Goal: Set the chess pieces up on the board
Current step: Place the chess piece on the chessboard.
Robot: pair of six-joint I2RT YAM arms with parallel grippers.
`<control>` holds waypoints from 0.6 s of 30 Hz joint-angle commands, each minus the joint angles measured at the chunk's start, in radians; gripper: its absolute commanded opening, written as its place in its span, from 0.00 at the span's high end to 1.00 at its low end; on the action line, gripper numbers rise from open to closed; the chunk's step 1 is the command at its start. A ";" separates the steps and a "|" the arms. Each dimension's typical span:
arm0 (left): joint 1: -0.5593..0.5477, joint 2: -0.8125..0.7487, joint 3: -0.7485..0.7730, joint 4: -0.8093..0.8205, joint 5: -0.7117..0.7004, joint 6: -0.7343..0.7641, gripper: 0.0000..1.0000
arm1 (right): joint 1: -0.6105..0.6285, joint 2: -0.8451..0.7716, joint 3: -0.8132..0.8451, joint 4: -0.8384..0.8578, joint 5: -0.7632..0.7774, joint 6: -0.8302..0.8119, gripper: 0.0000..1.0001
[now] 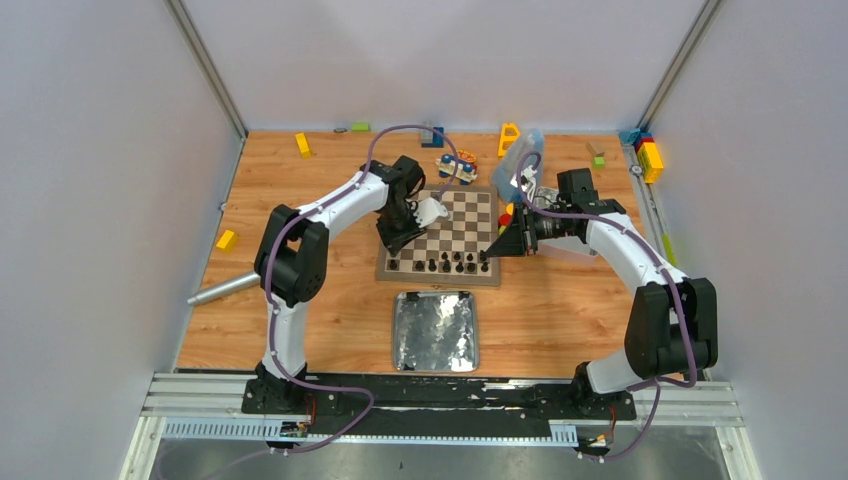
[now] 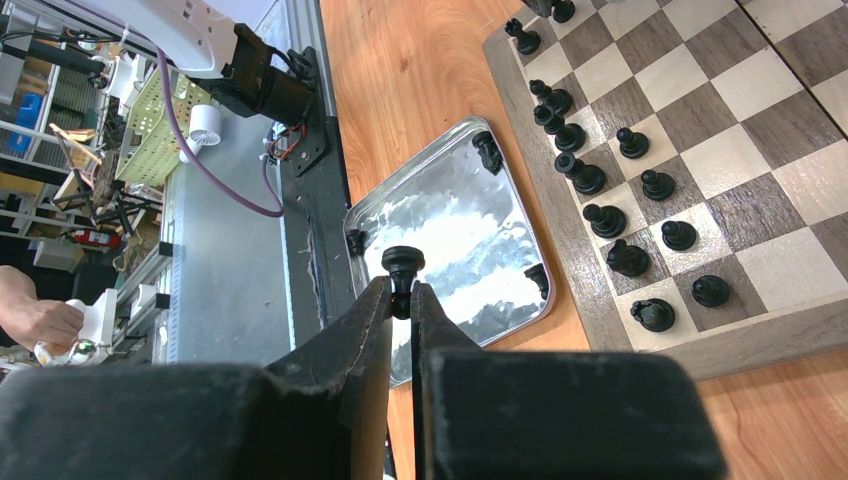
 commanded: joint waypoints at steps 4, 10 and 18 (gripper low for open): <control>-0.005 -0.015 0.059 -0.006 -0.007 -0.010 0.60 | -0.003 -0.020 0.004 0.012 -0.014 -0.030 1.00; 0.006 -0.088 0.069 0.014 0.002 -0.027 0.52 | 0.016 -0.018 0.046 0.014 0.085 -0.005 1.00; 0.108 -0.336 -0.092 0.161 0.072 -0.117 0.38 | 0.175 0.029 0.201 -0.006 0.400 0.017 1.00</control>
